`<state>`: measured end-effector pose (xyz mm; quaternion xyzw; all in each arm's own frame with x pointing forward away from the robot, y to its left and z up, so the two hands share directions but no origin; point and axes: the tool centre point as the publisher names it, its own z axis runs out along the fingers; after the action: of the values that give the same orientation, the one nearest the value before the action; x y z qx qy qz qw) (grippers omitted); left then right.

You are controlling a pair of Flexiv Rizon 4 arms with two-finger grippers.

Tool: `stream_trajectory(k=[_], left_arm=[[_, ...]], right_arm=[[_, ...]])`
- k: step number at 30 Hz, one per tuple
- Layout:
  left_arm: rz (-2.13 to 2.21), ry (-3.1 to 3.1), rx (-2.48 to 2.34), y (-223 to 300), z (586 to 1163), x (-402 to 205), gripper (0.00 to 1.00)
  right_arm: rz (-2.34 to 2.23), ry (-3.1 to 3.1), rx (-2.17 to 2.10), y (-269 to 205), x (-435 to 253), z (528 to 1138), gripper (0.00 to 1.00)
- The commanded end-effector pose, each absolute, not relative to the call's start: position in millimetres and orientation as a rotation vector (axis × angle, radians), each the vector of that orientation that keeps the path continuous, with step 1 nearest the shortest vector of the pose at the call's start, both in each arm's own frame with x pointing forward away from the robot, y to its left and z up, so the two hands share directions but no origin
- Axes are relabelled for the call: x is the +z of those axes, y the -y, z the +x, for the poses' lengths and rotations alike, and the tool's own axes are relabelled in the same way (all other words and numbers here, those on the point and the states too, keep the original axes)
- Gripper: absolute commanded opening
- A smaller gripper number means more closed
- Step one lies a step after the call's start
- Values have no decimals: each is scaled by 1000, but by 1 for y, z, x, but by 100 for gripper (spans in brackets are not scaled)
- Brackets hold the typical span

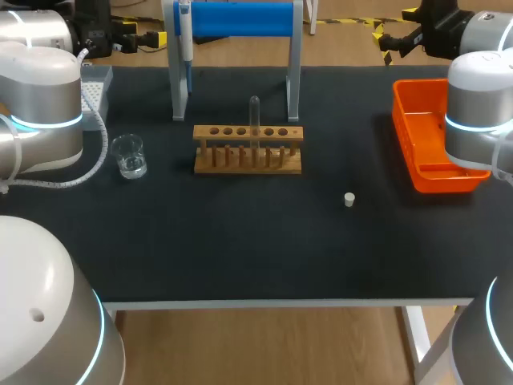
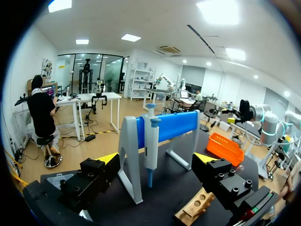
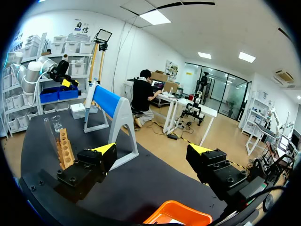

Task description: Invert the test tube, pick up the pipette, mount the tip to pipette, aspirate from beaker and dispense into the tube, eject the tip, return the pipette, and cap with the stopper.

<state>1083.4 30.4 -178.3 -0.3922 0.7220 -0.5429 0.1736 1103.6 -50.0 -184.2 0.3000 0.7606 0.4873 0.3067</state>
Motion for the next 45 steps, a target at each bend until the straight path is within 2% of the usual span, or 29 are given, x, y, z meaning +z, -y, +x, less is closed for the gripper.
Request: stream_trajectory(k=[1, 15, 32, 45], left_arm=[[-1109, -2040, -1545, -30, 1083, -180, 100], [-1109, -2040, -1545, -30, 1083, -180, 100], [-1109, -2040, -1545, -30, 1083, -180, 100], [-1109, -2040, -1545, -30, 1083, -180, 100]], right_arm=[[794, -2013, 1290, 50, -184, 1104, 100], [721, -2035, 1329, 44, -183, 1094, 100], [199, -2215, 1633, -36, -207, 957, 100], [44, -2284, 1859, -99, -233, 914, 100]])
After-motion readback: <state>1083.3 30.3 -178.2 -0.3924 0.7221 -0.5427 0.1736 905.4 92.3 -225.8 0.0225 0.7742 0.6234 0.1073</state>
